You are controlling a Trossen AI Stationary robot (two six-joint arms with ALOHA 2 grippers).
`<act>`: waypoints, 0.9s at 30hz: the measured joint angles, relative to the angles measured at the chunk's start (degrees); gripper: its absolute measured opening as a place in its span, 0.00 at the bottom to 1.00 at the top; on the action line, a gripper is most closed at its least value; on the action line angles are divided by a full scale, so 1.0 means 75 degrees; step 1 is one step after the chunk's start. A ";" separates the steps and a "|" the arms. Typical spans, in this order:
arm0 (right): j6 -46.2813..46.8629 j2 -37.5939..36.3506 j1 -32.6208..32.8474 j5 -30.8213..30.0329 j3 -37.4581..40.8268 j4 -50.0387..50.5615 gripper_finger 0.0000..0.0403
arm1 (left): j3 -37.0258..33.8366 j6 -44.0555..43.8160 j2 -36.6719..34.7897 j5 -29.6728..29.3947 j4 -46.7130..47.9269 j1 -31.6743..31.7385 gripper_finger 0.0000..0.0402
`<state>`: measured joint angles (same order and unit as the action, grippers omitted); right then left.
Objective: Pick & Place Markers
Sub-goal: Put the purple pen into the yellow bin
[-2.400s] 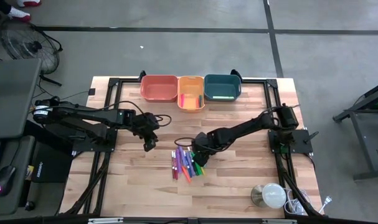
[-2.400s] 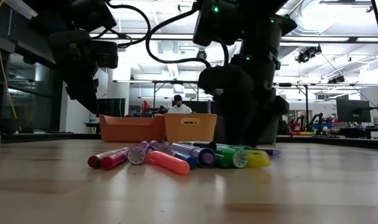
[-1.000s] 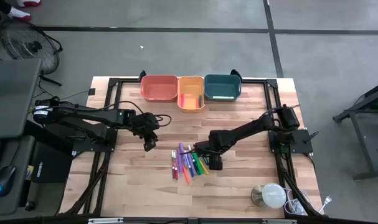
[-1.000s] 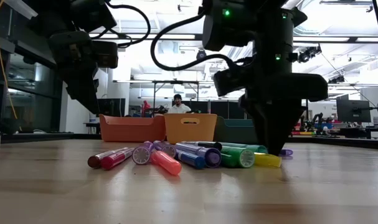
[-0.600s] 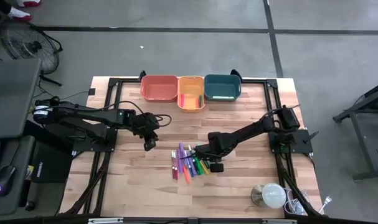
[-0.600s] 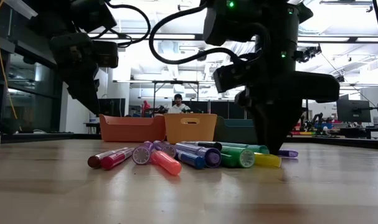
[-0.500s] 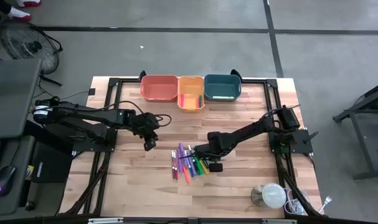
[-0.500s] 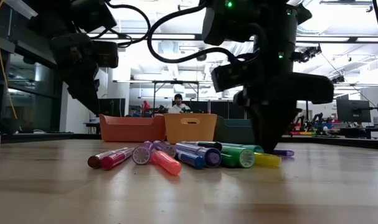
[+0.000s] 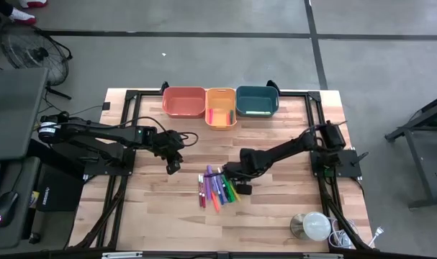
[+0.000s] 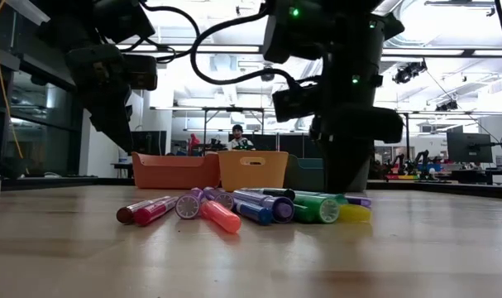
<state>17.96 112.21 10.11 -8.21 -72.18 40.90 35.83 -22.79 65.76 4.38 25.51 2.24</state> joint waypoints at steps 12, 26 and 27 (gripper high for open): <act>-0.0202 -0.0528 -0.0728 0.0293 -0.0003 0.0093 0.06 | 0.0000 0.0190 0.0000 -0.0061 0.0007 0.0000 0.22; 0.1041 -0.1775 -0.2350 0.0789 -0.0012 -0.1195 0.06 | 0.0000 0.0234 0.0000 -0.0125 -0.0023 0.0001 0.22; 0.1225 -0.1775 -0.2472 0.0886 -0.0012 -0.1416 0.06 | 0.0000 0.0237 -0.0001 -0.0125 -0.0030 0.0000 0.22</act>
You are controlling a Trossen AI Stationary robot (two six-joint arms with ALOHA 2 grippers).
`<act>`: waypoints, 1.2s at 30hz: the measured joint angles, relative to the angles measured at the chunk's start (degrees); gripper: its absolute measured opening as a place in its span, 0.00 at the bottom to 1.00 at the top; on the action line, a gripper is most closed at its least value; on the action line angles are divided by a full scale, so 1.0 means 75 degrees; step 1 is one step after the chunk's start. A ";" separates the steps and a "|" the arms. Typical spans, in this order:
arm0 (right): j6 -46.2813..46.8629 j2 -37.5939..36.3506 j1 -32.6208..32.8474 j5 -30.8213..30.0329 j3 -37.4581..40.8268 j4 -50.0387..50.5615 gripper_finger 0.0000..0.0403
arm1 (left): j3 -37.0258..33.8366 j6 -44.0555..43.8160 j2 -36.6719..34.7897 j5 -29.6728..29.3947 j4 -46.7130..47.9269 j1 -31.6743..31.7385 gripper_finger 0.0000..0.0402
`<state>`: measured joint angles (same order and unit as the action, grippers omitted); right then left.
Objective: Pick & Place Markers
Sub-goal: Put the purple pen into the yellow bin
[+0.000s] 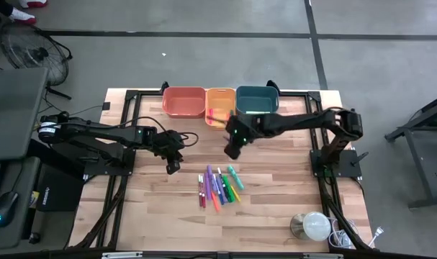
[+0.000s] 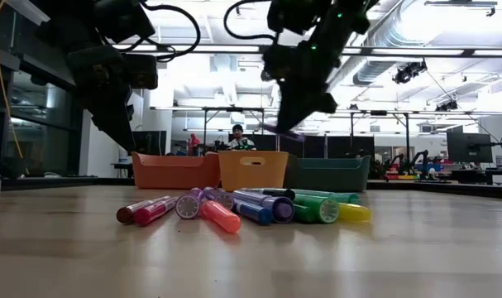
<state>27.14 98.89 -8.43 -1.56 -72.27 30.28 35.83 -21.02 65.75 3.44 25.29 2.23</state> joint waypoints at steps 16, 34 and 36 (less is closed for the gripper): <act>0.2054 0.0093 -0.1698 -0.0327 -0.0009 -0.1773 0.06 | 0.0000 0.0428 0.0001 -0.0543 -0.0448 0.0001 0.22; 0.3202 0.1297 -0.2139 -0.0001 0.0003 -0.3282 0.06 | -0.0003 0.0833 -0.0002 -0.1364 -0.1019 0.0001 0.22; 0.3202 0.1294 -0.2123 -0.0210 0.0000 -0.3315 0.07 | -0.0003 0.0833 -0.0001 -0.1364 -0.1016 0.0001 0.22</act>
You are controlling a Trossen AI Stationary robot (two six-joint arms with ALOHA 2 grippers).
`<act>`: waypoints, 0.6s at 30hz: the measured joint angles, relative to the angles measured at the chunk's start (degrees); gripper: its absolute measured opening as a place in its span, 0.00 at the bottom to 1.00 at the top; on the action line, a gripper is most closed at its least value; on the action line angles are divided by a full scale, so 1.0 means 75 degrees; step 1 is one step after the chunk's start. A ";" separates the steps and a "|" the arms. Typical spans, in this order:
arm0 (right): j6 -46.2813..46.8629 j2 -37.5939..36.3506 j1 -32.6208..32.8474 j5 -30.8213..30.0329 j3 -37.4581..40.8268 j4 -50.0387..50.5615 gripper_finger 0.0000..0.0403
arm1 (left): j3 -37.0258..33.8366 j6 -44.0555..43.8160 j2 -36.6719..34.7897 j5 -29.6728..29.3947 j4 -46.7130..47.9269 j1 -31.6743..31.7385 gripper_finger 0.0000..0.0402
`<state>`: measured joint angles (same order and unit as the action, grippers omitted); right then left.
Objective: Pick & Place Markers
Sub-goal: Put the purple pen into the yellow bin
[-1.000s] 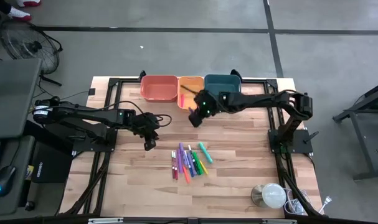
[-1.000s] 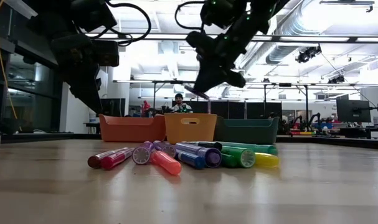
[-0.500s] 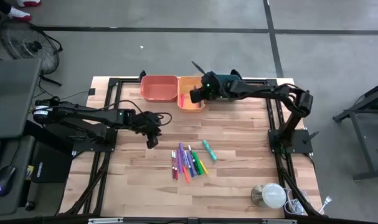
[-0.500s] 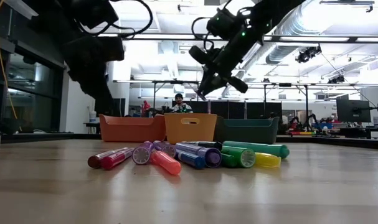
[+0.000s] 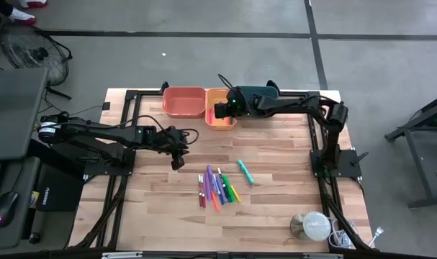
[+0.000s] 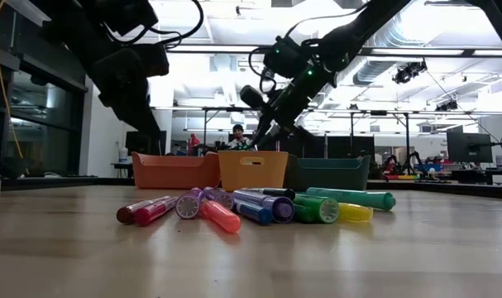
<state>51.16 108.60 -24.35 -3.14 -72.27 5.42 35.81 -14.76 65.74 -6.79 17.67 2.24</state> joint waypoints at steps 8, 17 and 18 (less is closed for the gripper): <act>-0.0017 0.0000 0.0002 0.0078 0.0000 0.0098 0.14 | 0.0000 0.0194 0.0002 -0.0023 0.0053 0.0000 0.22; -0.0326 -0.0006 0.0002 0.0315 0.0000 0.0098 0.18 | 0.0000 0.0221 0.0002 -0.0166 0.0010 0.0003 0.22; -0.0372 -0.0006 0.0002 0.0343 0.0003 0.0098 0.19 | 0.0000 0.0221 0.0002 -0.0178 -0.0007 0.0003 0.22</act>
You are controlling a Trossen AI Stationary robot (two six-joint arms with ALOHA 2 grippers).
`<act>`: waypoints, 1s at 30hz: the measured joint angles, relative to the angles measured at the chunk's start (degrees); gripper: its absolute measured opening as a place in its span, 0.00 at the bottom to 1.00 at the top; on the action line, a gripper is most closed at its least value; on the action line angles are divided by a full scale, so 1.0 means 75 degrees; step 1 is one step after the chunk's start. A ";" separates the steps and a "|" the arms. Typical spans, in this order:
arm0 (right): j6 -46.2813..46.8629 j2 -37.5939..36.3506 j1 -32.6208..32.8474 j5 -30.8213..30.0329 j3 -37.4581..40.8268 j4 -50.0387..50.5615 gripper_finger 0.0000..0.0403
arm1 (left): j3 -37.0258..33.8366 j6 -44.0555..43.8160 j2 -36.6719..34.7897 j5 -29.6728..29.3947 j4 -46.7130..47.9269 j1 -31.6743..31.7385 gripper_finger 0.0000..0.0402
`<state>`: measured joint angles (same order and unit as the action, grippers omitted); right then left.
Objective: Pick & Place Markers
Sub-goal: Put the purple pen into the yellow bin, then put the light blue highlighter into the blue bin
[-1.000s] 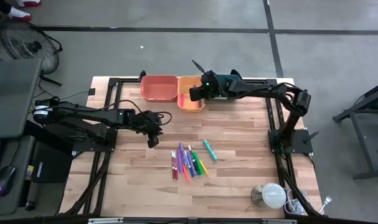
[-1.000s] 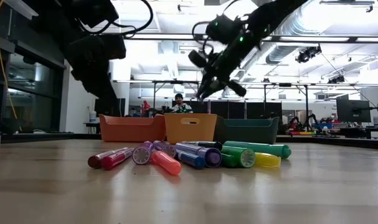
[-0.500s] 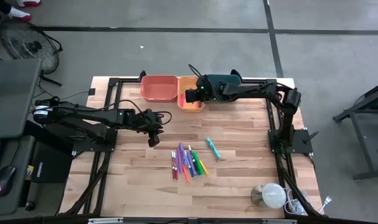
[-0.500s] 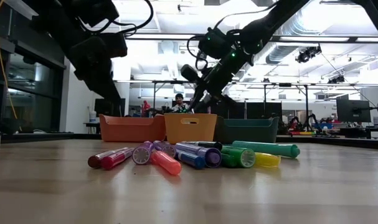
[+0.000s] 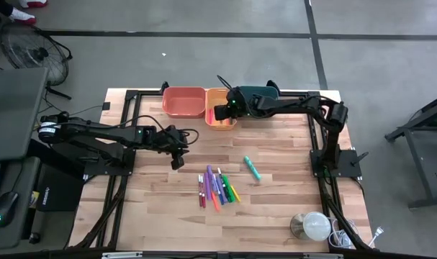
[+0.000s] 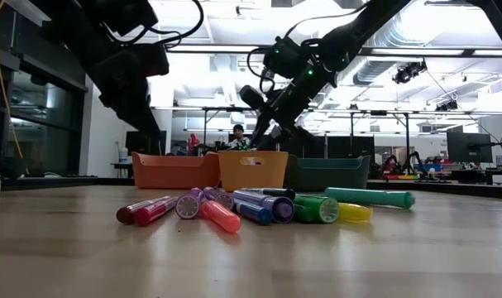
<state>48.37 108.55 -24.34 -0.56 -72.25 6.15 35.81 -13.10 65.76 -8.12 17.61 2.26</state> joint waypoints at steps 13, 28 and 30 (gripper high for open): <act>-0.0703 -0.0567 -0.0155 0.0523 -0.0003 0.0629 0.38 | 0.0000 -0.0026 0.0000 0.0001 0.0008 0.0000 0.22; -0.1662 -0.2605 0.0145 -0.0131 -0.0009 0.6097 0.39 | 0.0000 -0.0087 0.0000 0.0000 -0.0101 0.0003 0.22; -0.1698 -0.2634 0.0274 -0.0144 -0.0009 0.6916 0.39 | 0.0000 -0.0087 0.0000 -0.0003 -0.0106 0.0003 0.22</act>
<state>35.63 88.79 -22.28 -1.65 -72.31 58.02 35.81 -13.76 65.75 -8.14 16.82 2.28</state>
